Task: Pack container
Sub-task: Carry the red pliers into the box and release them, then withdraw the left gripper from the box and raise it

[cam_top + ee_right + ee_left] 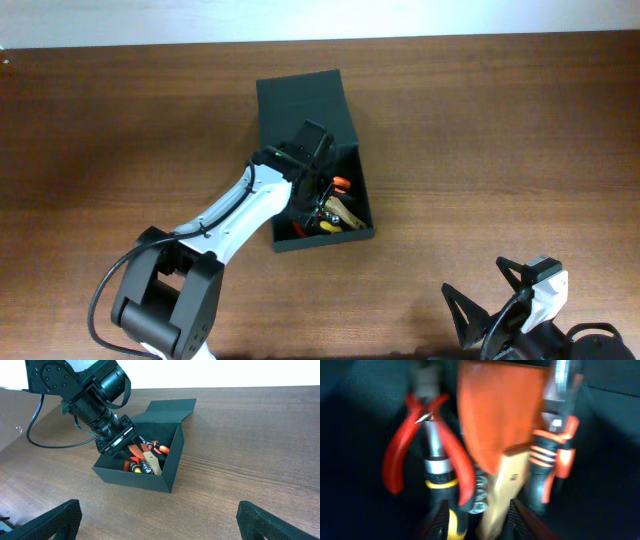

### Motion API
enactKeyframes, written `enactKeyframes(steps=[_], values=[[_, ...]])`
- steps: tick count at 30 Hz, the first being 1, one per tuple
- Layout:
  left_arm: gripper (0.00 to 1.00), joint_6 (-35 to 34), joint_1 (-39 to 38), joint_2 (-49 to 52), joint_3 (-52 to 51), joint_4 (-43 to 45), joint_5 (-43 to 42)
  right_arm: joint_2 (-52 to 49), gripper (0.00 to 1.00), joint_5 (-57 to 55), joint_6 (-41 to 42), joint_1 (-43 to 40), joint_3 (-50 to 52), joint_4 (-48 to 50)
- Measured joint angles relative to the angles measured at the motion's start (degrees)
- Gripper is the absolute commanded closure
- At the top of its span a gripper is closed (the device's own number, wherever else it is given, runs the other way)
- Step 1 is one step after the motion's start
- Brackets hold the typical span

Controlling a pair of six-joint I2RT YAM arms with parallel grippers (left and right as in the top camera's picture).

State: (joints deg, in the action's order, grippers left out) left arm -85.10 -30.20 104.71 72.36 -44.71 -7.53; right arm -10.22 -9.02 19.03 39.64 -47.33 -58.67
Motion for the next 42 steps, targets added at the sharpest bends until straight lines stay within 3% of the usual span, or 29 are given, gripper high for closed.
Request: enactKeyframes(steps=[9,15,17,18,24,34,42], values=[[0.56,2.29,1.66,0.0,-0.17,-3.34,-1.11,0.0,0.01,0.0,0.02,0.0,0.0,0.0],[0.46,4.17,2.05,-1.22,-0.26,-3.3,-1.14,0.0,0.01,0.0,0.02,0.0,0.0,0.0],[0.28,5.16,2.05,-3.37,-0.28,-2.97,-1.05,0.0,0.01,0.0,0.04,0.0,0.0,0.0],[0.01,5.97,2.05,-4.63,-0.31,-2.38,-1.03,0.0,0.01,0.0,0.04,0.0,0.0,0.0],[0.01,14.53,2.05,-14.14,-0.37,5.81,0.39,0.0,0.01,0.0,0.02,0.0,0.0,0.0],[0.01,40.76,2.12,-28.57,-0.37,8.17,3.43,0.0,0.01,0.0,0.04,0.0,0.0,0.0],[0.01,48.41,2.12,-36.39,-0.37,5.84,3.52,0.0,0.01,0.0,0.07,0.0,0.0,0.02]])
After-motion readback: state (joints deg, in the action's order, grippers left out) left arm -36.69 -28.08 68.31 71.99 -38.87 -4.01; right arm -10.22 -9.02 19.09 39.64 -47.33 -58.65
